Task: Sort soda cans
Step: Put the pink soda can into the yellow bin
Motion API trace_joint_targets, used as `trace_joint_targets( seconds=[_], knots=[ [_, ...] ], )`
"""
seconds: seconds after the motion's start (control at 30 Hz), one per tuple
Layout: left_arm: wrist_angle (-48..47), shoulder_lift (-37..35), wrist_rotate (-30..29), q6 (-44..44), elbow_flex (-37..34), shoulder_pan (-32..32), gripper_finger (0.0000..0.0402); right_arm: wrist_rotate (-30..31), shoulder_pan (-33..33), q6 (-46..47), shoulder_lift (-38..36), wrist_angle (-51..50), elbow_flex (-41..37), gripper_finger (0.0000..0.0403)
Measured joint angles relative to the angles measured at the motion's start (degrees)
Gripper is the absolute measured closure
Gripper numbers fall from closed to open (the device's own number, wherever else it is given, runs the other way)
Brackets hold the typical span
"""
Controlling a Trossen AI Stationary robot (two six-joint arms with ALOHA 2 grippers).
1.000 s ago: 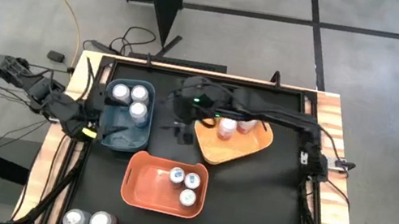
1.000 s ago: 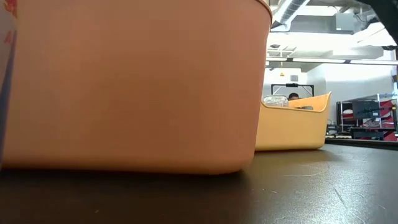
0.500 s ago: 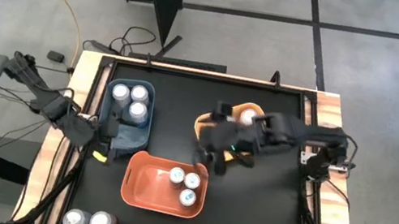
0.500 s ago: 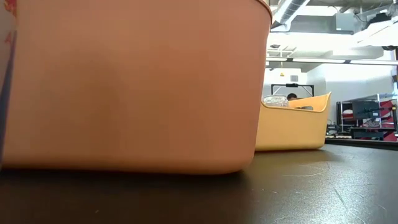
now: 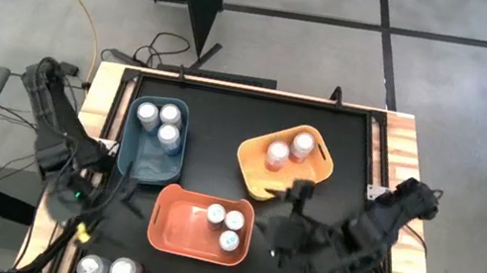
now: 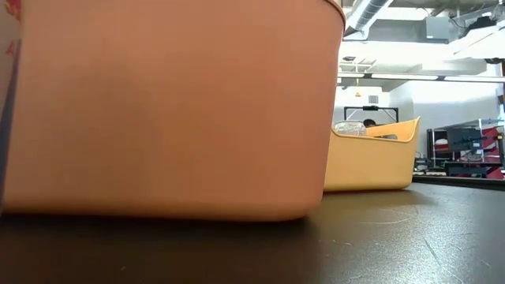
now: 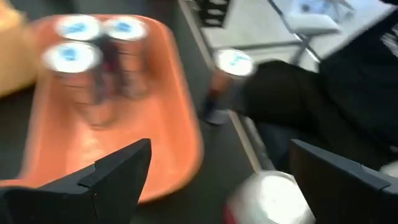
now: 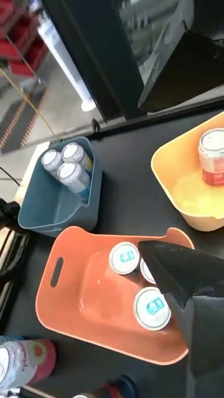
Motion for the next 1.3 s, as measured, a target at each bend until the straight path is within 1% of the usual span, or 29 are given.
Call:
trace_joint_targets(
  seconds=[0.1,0.2,0.37,0.57,0.73,0.9,1.1,1.3],
  knots=[
    [-2.7,4.4,0.6,-4.2,4.3,-3.8,0.0033,3.1,3.3,3.6,0.0,0.1,-2.7,0.0035],
    [-7.8,9.7,1.2,-10.5,9.8,-5.3,0.0033,5.4,5.7,7.7,0.0,0.1,-5.9,0.0035],
    [-19.0,19.6,5.0,-19.8,18.5,-5.3,0.0033,11.8,8.2,11.5,0.1,0.0,-10.3,0.0035],
    [-23.5,29.4,12.3,-29.3,25.1,-3.5,0.0033,17.0,9.3,13.3,0.1,0.2,-13.9,0.0035],
    [-25.4,35.6,16.1,-34.2,29.3,-2.7,0.0033,18.6,9.2,13.3,0.1,0.3,-15.2,0.0035],
    [-28.3,38.3,18.5,-39.4,31.3,-2.2,0.0033,18.6,9.2,13.3,0.1,-0.9,-15.4,0.0035],
    [-28.7,39.5,18.8,-45.0,31.4,-2.3,0.0033,18.8,9.2,13.3,0.1,-2.4,-15.4,0.0035],
    [-28.8,41.3,19.1,-46.8,31.4,-2.1,0.0033,18.9,9.2,13.3,0.1,-3.1,-15.4,0.0035]
  ],
)
